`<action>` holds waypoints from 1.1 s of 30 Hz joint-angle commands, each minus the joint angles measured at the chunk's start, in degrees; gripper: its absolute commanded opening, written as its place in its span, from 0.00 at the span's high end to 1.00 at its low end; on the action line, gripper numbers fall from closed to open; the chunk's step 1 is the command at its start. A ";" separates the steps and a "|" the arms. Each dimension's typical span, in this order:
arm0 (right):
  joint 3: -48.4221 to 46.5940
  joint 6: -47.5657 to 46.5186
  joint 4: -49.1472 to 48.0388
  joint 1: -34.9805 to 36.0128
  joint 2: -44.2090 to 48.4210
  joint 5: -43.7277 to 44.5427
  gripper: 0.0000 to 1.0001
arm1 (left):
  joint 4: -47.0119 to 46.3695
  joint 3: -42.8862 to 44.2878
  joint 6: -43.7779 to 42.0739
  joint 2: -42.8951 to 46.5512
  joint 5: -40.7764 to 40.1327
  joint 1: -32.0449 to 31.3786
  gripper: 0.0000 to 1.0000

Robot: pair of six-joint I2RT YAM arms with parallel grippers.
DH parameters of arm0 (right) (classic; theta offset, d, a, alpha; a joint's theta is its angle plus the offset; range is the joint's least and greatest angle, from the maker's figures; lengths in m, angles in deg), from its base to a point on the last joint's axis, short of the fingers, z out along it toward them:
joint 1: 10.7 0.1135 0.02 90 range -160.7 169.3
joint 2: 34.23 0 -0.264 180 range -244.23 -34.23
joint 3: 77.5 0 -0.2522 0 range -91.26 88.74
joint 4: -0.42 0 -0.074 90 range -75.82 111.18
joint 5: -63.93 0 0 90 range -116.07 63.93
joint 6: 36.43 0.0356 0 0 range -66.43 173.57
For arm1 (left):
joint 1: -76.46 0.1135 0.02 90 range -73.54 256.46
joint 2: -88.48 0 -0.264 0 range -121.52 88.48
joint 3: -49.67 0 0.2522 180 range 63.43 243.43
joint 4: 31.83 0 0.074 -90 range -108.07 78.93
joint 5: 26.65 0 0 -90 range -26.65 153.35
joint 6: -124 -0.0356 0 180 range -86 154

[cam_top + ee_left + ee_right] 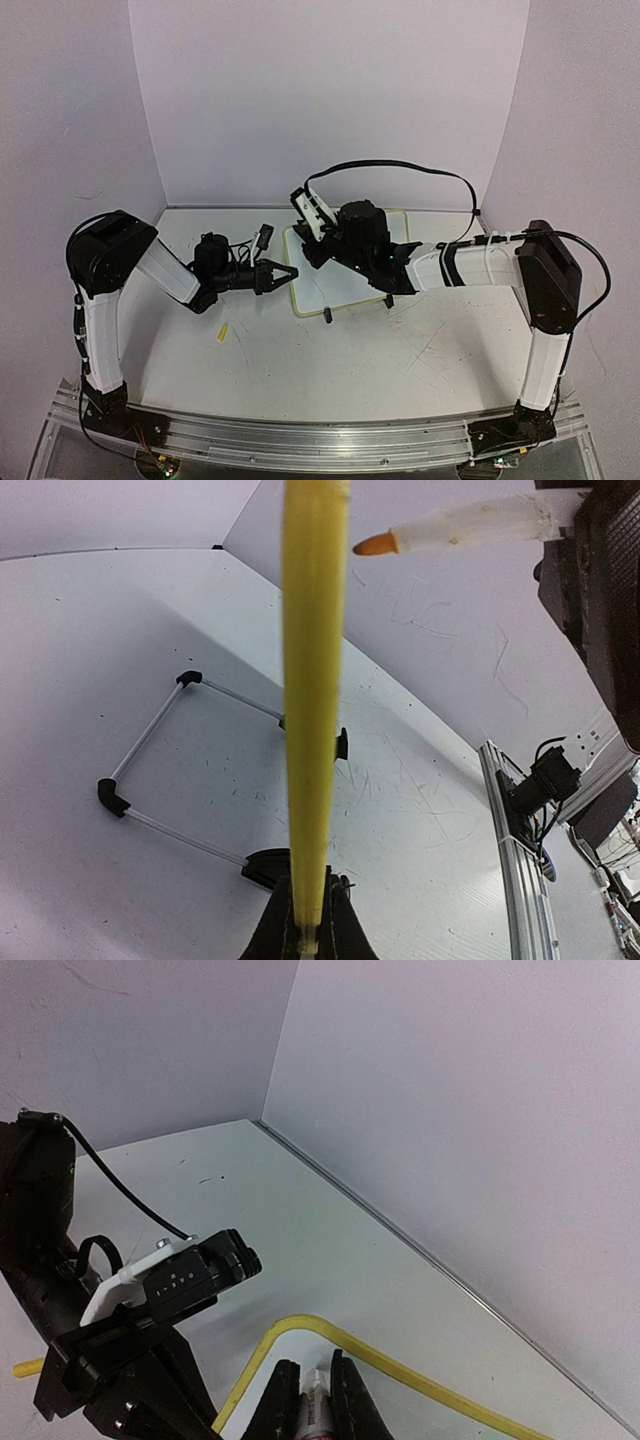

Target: Write a sentence on the whiteboard

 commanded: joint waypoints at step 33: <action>4.57 5.56 -0.28 0.59 -0.19 -1.36 1.00 | 4.56 -0.07 -2.47 1.57 -1.97 0.34 1.00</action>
